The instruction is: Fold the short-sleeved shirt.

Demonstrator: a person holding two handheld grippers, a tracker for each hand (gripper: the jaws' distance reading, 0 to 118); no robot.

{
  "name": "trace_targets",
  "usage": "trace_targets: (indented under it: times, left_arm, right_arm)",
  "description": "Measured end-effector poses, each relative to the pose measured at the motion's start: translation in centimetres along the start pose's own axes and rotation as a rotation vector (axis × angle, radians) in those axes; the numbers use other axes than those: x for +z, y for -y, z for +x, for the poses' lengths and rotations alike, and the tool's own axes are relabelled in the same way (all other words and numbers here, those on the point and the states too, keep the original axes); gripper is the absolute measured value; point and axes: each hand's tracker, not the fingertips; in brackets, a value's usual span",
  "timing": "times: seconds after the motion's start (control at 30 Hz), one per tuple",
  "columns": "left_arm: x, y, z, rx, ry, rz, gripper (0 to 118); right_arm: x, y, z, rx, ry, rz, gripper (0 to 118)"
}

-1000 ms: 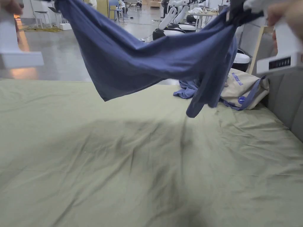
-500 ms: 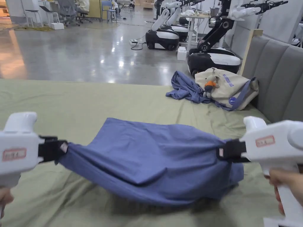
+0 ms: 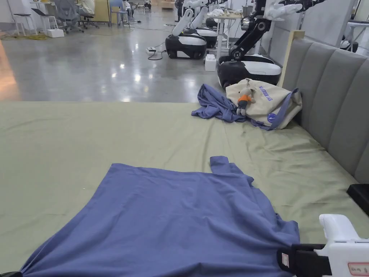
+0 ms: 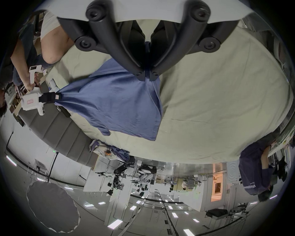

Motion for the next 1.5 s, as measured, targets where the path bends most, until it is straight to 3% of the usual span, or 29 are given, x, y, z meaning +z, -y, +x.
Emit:
trace_targets:
  times: [0.13,0.17,0.2,0.23,0.27,0.3,0.33,0.4,0.5,0.63,0.7,0.73,0.77,0.8,0.83,0.87,0.9,0.97,1.17,1.2,1.23,1.27,1.3,1.47,1.5]
  left_arm:
    - [-0.8,1.0,0.3,-0.027,-0.025,0.039,5]
    - [-1.3,1.0,0.0,-0.034,-0.034,0.028,5]
    - [-1.6,1.0,0.0,-0.041,-0.043,0.017,8]
    - [-1.9,1.1,0.1,-0.048,-0.05,0.02,25]
    - [-2.0,1.1,0.2,-0.064,-0.057,0.041,76]
    - [-1.9,0.7,-0.2,-0.11,-0.077,0.086,111]
    - [-1.8,0.3,-0.2,-0.142,-0.078,0.126,118]
    - [-0.1,-1.0,0.7,-0.235,-0.108,0.269,118]
    - [3.2,-1.9,1.2,-0.206,-0.114,0.459,118]
    - [7.3,-0.5,2.3,-0.119,-0.108,0.572,118]
    - [8.6,1.5,2.9,-0.097,-0.115,0.589,116]
    - [9.1,2.4,3.0,-0.089,-0.095,0.591,107]
    - [9.6,3.5,3.2,-0.08,-0.069,0.597,59]
    - [9.6,4.3,3.6,-0.07,-0.069,0.601,0]
    - [10.0,5.0,3.8,-0.058,-0.13,0.633,0]
    - [10.8,5.3,3.7,-0.079,-0.085,0.603,0]
    - [10.8,5.3,3.9,-0.106,-0.04,0.544,0]
    - [9.3,4.8,4.5,-0.118,-0.097,0.534,0]
    - [6.6,1.2,4.8,-0.103,-0.076,0.511,0]
    - [5.0,-0.6,4.8,-0.131,-0.068,0.462,1]
    - [3.3,-1.3,4.0,-0.151,-0.046,0.429,13]
    - [1.0,-3.3,3.5,-0.183,-0.006,0.411,71]
    - [-1.1,-5.2,3.2,-0.211,0.019,0.387,115]
    - [-18.6,-17.6,-3.0,-0.201,0.055,0.105,118]
    - [-20.6,-19.1,-0.6,-0.212,0.023,0.043,118]
  right_arm:
    - [-1.4,0.8,0.9,0.025,0.034,0.017,8]
    - [-1.7,1.0,1.4,0.004,0.045,0.024,15]
    - [-1.8,1.1,1.8,-0.009,0.054,0.031,32]
    - [-1.9,1.0,1.9,-0.015,0.058,0.037,63]
    - [-1.8,0.6,1.8,0.0,0.089,0.037,100]
    - [-1.4,0.3,1.6,0.021,0.13,0.054,108]
    - [-0.6,0.2,1.2,0.047,0.15,0.114,106]
    - [2.3,-0.7,-0.4,0.138,0.211,0.274,105]
    - [7.5,0.2,-4.2,0.258,0.32,0.549,105]
    - [12.9,5.4,-9.4,0.278,0.481,0.773,105]
    - [14.1,8.8,-11.2,0.249,0.484,0.807,101]
    - [14.2,10.1,-11.8,0.237,0.469,0.807,86]
    - [14.0,11.2,-12.3,0.222,0.488,0.807,31]
    - [13.5,11.8,-12.5,0.211,0.508,0.799,2]
    - [13.4,12.5,-12.7,0.211,0.523,0.818,2]
    - [12.8,12.1,-12.6,0.235,0.446,0.766,2]
    - [12.3,11.8,-12.6,0.231,0.434,0.722,2]
    - [11.7,11.4,-12.9,0.217,0.428,0.717,2]
    - [10.8,10.9,-11.8,0.205,0.407,0.71,2]
    - [10.7,10.7,-11.7,0.206,0.404,0.699,2]
    - [10.6,10.6,-11.7,0.205,0.398,0.691,2]
    - [10.5,10.5,-11.2,0.199,0.391,0.683,2]
    - [10.4,10.4,-11.1,0.198,0.386,0.675,2]
    - [10.3,10.6,-10.3,0.21,0.397,0.641,2]
    - [10.3,10.6,-10.0,0.211,0.394,0.627,2]
